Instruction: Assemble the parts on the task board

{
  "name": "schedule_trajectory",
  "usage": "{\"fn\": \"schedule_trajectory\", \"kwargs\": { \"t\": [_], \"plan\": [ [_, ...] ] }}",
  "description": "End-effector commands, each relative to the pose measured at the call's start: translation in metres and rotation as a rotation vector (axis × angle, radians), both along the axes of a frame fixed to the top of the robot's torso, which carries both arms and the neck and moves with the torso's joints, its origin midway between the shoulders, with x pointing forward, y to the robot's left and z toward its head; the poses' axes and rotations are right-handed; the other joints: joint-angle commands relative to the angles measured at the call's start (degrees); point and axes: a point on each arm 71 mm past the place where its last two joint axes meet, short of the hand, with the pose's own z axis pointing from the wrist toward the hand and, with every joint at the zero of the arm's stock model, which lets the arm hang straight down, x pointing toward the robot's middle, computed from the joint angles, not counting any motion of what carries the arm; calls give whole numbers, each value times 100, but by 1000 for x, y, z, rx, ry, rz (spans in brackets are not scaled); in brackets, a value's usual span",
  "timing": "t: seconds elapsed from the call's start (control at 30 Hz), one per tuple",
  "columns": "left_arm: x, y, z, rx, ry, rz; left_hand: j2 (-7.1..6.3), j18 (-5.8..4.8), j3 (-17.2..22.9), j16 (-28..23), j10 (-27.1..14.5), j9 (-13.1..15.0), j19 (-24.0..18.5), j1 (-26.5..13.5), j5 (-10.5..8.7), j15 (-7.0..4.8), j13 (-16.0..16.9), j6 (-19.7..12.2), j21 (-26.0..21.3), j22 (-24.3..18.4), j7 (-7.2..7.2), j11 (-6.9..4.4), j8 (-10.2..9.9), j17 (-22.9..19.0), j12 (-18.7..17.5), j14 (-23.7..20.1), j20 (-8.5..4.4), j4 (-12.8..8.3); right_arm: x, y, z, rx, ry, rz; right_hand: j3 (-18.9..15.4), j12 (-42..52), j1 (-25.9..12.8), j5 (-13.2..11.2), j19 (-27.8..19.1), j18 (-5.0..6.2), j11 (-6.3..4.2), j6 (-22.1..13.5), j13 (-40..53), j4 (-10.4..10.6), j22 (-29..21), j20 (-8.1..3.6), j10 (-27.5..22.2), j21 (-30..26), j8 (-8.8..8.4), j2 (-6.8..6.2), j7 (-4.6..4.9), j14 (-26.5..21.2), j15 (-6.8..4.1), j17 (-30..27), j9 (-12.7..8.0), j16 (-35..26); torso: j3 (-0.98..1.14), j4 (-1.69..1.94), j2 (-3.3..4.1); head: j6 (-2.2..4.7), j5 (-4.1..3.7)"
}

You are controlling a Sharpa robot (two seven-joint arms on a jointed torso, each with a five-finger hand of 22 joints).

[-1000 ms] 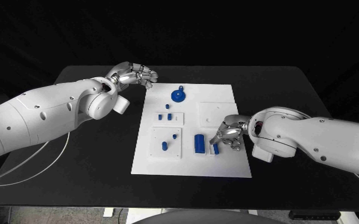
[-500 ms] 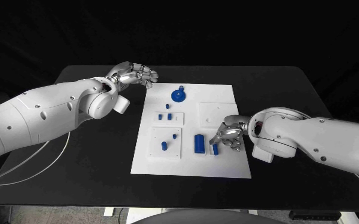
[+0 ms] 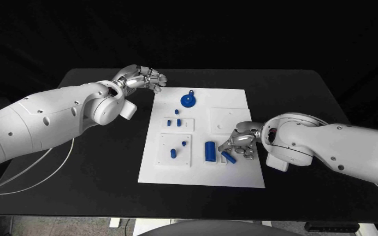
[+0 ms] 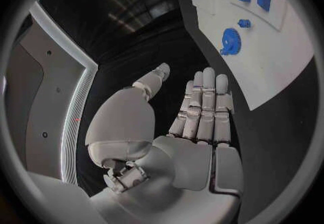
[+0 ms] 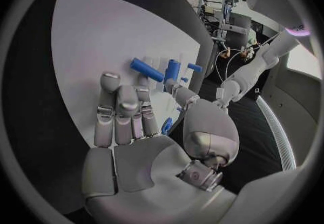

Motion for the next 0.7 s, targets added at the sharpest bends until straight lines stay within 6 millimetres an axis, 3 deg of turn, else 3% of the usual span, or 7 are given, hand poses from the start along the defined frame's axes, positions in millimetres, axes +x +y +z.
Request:
{"fn": "schedule_trajectory", "kwargs": {
  "t": [0.03, 0.2, 0.33, 0.47, 0.63, 0.7],
  "plan": [
    [-1, -2, 1, -9, -1, -14, -13, 79, 0, -23, -29, -9, 28, -44, -19, 11, 5, -28, -20, 6, 56, -18, 27, 8, 35, 14, 18, 28, -4, 2, -3, -12, 26, 32, 5, -29, -62, -26, 18, 58, 5, 23, 8, 34, 90, -38, 27, 12, 28, 16, -2, 7, -27, 5, -1, -3, 0, 2, 1, 1, -3],
    [0, -2, 1, -9, -1, -14, -13, 79, 0, -24, -29, -10, 28, -43, -19, 11, 5, -28, -21, 7, 55, -18, 29, 9, 34, 14, 18, 29, -4, 2, -3, -15, 31, 36, 17, -30, -58, -25, 18, 58, 3, 20, 10, 30, 90, -45, 26, 13, 30, 15, -4, 6, -29, 6, 0, -3, -1, -3, 1, -3, -1],
    [0, -1, 1, -9, -1, -13, -13, 80, 1, -25, -29, -12, 29, -41, -19, 11, 5, -29, -22, 8, 55, -18, 30, 10, 34, 14, 18, 29, -3, -1, -4, -18, 28, 31, 128, -33, 114, -4, 14, 58, 4, 11, 18, -114, 95, -64, 26, 20, 34, 33, -3, 8, -29, 4, -3, -4, -2, 1, 0, -4, -4],
    [0, -1, 1, -8, -1, -13, -13, 80, 1, -26, -29, -13, 29, -41, -19, 11, 5, -29, -23, 9, 55, -18, 31, 11, 34, 15, 18, 29, -2, -4, -3, -43, -9, 47, 113, -46, 172, -7, 8, 58, 18, -24, 23, -218, 92, -56, 7, 20, 23, -172, 12, 6, -18, -3, -15, -16, 0, 1, 0, -3, -8],
    [0, -1, 1, -8, -1, -13, -13, 79, 1, -27, -29, -14, 29, -42, -20, 11, 5, -29, -24, 10, 56, -18, 32, 13, 34, 15, 18, 31, 1, -7, -1, -59, -53, 60, 49, -65, 76, -27, 18, 57, 37, -87, 30, -78, 73, -49, -25, 4, 9, -619, 30, 1, -7, -11, -17, -33, 2, -4, 0, 3, -13],
    [0, -1, 1, -8, -1, -13, -13, 79, 1, -27, -29, -15, 29, -42, -20, 11, 5, -30, -24, 10, 56, -18, 32, 13, 34, 15, 18, 31, 2, -8, -1, -55, -55, 59, -99, -70, -2, -24, 3, 58, 48, -128, 39, -60, 74, -49, -54, -3, 1, -646, 40, -9, 3, -9, -11, -36, 3, -5, 1, 10, -14]
  ]
}}
